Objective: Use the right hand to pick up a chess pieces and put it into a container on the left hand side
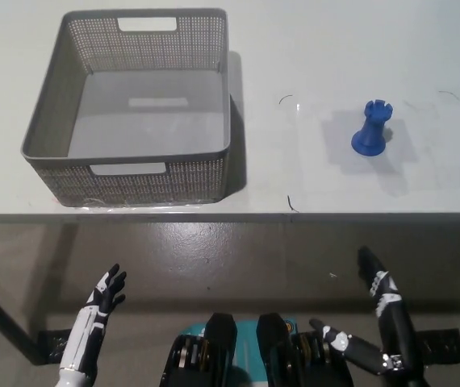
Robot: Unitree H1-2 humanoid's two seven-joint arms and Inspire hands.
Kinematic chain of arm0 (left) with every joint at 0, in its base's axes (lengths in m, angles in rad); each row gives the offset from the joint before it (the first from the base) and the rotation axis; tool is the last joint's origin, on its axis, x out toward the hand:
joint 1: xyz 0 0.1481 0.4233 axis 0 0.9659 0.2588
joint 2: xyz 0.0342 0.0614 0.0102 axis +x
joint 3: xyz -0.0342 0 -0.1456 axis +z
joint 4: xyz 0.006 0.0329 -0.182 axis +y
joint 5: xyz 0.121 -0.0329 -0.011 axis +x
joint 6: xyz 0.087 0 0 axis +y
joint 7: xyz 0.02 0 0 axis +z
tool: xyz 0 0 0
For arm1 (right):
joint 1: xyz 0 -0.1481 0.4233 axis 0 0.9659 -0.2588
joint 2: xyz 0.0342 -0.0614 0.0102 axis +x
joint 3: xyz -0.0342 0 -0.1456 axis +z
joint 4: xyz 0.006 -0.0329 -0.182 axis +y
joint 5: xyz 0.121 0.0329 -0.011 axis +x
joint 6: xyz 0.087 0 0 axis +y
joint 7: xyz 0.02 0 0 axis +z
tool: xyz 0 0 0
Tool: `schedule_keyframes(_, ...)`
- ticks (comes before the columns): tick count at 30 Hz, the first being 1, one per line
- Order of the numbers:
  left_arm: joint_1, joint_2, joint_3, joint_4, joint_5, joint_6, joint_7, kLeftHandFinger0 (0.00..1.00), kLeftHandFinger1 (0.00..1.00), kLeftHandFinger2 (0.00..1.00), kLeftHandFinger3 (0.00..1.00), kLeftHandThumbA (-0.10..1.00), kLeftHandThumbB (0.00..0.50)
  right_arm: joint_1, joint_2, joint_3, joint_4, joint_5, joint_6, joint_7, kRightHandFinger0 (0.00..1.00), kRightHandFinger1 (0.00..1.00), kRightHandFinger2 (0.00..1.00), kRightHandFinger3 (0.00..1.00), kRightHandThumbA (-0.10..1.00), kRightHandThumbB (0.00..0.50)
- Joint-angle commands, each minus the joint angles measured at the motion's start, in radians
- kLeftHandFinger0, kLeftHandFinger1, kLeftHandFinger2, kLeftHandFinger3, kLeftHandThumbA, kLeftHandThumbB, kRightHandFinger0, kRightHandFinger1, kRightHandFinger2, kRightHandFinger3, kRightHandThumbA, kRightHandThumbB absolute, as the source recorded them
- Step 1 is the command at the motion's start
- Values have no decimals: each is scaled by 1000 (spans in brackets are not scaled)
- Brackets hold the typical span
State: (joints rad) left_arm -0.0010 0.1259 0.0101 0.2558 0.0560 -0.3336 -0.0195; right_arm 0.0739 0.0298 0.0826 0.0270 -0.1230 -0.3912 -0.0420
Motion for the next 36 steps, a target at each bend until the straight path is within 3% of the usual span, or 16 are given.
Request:
schedule_keyframes(1,-26,17,2,-8,-3,-54,-8,1000,1000,1000,1000,1000,175,5,40,-16,-177,-52,-60,-48,1000,1000,1000,1000,1000,178)
schedule_keyframes(5,-28,20,2,-10,-1,-51,-9,1000,1000,1000,1000,1000,173,-22,62,-44,-267,-92,-50,-77,1000,1000,1000,1000,981,177)
schedule_keyframes(9,-26,21,2,-15,-2,-46,-12,1000,1000,1000,1000,1000,164,-99,45,-89,-297,-125,-1,-87,1000,1000,1000,1000,1000,227)
schedule_keyframes(12,-25,21,1,-10,-2,-49,-13,1000,1000,1000,1000,1000,166,-180,14,-127,-263,-109,28,-89,1000,1000,1000,1000,1000,233)
schedule_keyframes(15,-32,24,2,-3,-1,-48,-16,1000,1000,1000,1000,1000,170,-267,-19,-161,-234,-133,111,-84,1000,1000,1000,1000,1000,232)
schedule_keyframes(18,-31,24,-1,-6,10,-44,-12,1000,1000,1000,1000,1000,166,-389,-88,-192,-165,-142,288,-50,1000,1000,1000,1000,1000,307)
schedule_keyframes(22,-29,25,-2,-7,11,-45,-12,1000,1000,1000,1000,1000,148,-500,-147,-200,-35,-140,349,-48,1000,1000,1000,1000,1000,349)
schedule_keyframes(26,-30,23,-4,5,20,-54,-8,1000,1000,1000,1000,1000,143,-608,-197,-208,128,-94,367,-41,1000,1000,1000,1000,1000,419)
schedule_keyframes(31,-29,23,-5,5,19,-52,-10,1000,1000,1000,1000,1000,140,-744,-236,-188,339,-101,375,-42,1000,1000,1000,1000,1000,463)
schedule_keyframes(33,-30,22,-3,7,16,-53,-10,1000,1000,1000,1000,1000,147,-791,-241,-180,427,-104,356,-53,1000,1000,1000,1000,1000,455)
schedule_keyframes(36,-27,21,-3,2,20,-50,-8,1000,1000,1000,1000,1000,139,-879,-256,-155,608,-147,318,-104,1000,1000,1000,1000,1000,494)
